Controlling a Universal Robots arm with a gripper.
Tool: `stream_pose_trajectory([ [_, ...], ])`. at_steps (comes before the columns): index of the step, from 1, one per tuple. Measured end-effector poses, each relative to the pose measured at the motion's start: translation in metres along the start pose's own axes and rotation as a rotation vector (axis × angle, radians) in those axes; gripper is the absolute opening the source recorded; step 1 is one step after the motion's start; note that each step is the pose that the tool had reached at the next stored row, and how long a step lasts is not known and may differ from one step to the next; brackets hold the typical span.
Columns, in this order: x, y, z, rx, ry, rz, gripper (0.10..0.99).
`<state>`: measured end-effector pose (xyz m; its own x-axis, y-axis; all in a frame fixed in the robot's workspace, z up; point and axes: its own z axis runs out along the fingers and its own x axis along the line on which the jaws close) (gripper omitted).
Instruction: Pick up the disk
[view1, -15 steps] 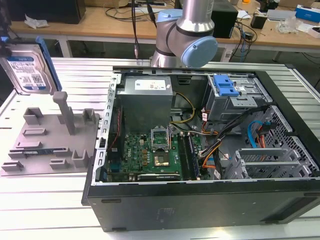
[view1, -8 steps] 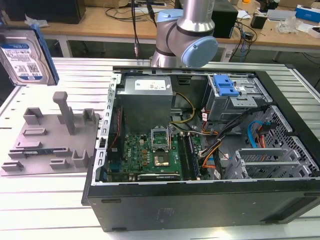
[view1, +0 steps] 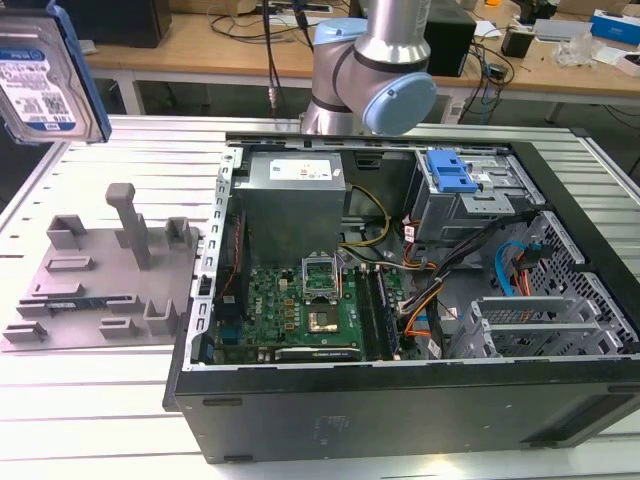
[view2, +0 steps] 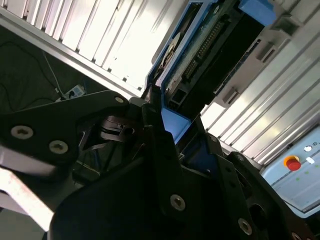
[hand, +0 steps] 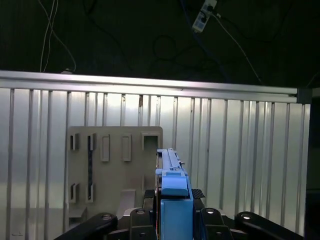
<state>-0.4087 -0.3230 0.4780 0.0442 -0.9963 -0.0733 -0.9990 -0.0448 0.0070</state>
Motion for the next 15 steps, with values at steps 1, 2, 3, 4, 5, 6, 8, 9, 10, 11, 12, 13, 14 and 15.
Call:
stream_pose_trajectory([
  [1,0.0001,-0.0003,-0.0038,0.0,-0.0015,0.0,0.369],
  [2,0.0003,-0.0006,-0.0077,0.0,-0.0028,0.0,0.369],
  [3,0.0005,-0.001,-0.012,0.0,-0.004,0.0,0.369],
  [4,0.001,-0.0014,-0.0184,0.0,-0.006,0.0,0.369],
  [5,0.0013,-0.0017,-0.0223,0.0,-0.0072,0.0,0.369],
  [6,0.0018,-0.0021,-0.0259,0.0,-0.0085,0.0,0.369],
  [8,0.0023,-0.0024,-0.0279,0.001,-0.0098,0.0,0.369],
  [9,0.0023,-0.0024,-0.0279,0.001,-0.0097,0.0,0.369],
  [10,0.0023,-0.0024,-0.0279,0.0,-0.0098,0.0,0.369],
  [11,0.0023,-0.0024,-0.0279,0.0,-0.0098,0.0,0.369],
  [12,0.0024,-0.0026,-0.028,0.0,-0.0097,0.0,0.369],
  [13,0.0024,-0.0027,-0.028,0.0,-0.0097,0.0,0.369],
  [14,0.0024,-0.0027,-0.028,0.0,-0.0098,0.0,0.369],
  [15,0.0024,-0.0027,-0.028,0.0,-0.0097,0.0,0.369],
])
